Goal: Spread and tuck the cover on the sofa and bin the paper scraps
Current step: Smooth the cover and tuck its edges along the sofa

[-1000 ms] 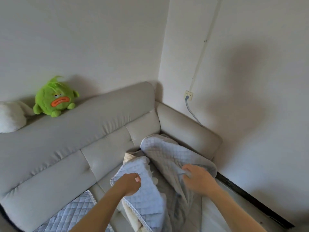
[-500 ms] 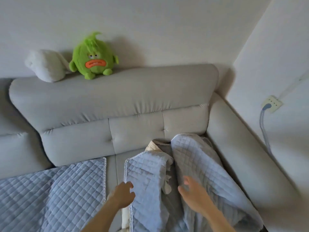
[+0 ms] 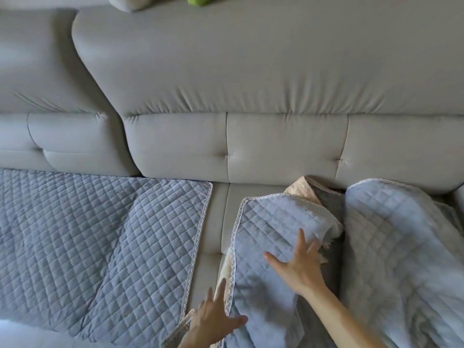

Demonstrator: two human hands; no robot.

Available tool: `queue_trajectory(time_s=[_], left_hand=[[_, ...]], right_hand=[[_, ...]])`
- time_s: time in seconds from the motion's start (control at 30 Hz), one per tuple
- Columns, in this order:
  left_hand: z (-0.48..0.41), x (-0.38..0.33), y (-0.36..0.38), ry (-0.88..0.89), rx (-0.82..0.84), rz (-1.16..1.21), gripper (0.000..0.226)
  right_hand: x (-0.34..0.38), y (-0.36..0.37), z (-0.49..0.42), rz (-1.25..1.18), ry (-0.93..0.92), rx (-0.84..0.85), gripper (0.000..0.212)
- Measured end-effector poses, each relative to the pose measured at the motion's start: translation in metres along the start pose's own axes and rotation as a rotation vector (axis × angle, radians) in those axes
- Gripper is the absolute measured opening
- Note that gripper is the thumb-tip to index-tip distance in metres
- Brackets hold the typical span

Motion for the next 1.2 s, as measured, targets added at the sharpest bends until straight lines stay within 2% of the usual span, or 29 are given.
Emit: queue_trajectory(time_s=[0.1, 0.17, 0.23, 0.33, 0.4, 0.47, 0.57, 0.67, 0.73, 0.83, 0.9, 0.97, 1.07, 1.1, 1.2], left_hand=[[-0.035, -0.005, 0.007, 0.039, -0.066, 0.084, 0.138], [-0.066, -0.004, 0.018, 0.038, -0.095, 0.093, 0.143], [-0.082, 0.001, 0.033, 0.019, -0.125, 0.048, 0.141], [-0.097, 0.006, 0.045, 0.049, -0.172, 0.01, 0.12], [-0.107, 0.016, 0.053, 0.097, -0.121, 0.052, 0.101], [-0.103, 0.032, 0.056, 0.103, -0.092, 0.049, 0.085], [-0.083, 0.068, 0.049, 0.062, -0.126, 0.05, 0.064], [-0.069, 0.089, 0.017, 0.083, -0.178, 0.064, 0.055], [-0.06, 0.104, -0.022, 0.083, -0.243, 0.123, 0.039], [-0.038, 0.161, -0.115, 0.027, -0.501, 0.286, 0.014], [-0.021, 0.201, -0.175, -0.027, -0.674, 0.321, 0.009], [0.003, 0.262, -0.223, -0.131, -0.785, 0.318, 0.013], [0.02, 0.336, -0.252, -0.307, -0.846, 0.299, 0.025], [0.023, 0.364, -0.253, -0.371, -0.838, 0.34, 0.03], [0.018, 0.429, -0.235, -0.471, -0.723, 0.526, 0.059]], right_hand=[[-0.002, 0.039, -0.053, 0.039, 0.024, 0.035, 0.127], [-0.015, 0.064, -0.088, 0.055, 0.049, 0.039, 0.131], [-0.04, 0.083, -0.105, 0.134, 0.059, -0.018, 0.121], [-0.07, 0.095, -0.109, 0.108, 0.074, -0.106, 0.097], [-0.082, 0.105, -0.105, -0.007, 0.126, -0.124, 0.078], [-0.072, 0.11, -0.089, -0.118, 0.077, -0.204, 0.061], [-0.013, 0.12, -0.058, -0.335, -0.149, -0.274, 0.054], [0.074, 0.13, -0.04, -0.489, -0.366, -0.22, 0.06], [0.133, 0.133, -0.03, -0.541, -0.484, -0.177, 0.061], [0.218, 0.135, -0.012, -0.58, -0.552, -0.207, 0.056], [0.256, 0.144, -0.011, -0.573, -0.546, -0.221, 0.056], [0.302, 0.179, -0.007, -0.519, -0.565, -0.134, 0.063], [0.336, 0.257, -0.014, -0.317, -0.515, 0.252, 0.086], [0.342, 0.282, -0.013, -0.23, -0.499, 0.35, 0.091], [0.348, 0.327, -0.008, -0.084, -0.503, 0.427, 0.086]])
Point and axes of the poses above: each hand's wrist, its own z-axis away from the middle knuckle, its own y-axis out of the palm, x = y × z, the point moved 10 cm from there along -z, towards the middle knuckle, and after that the axes turned 2 degrees about x, right-handed, at the moved point
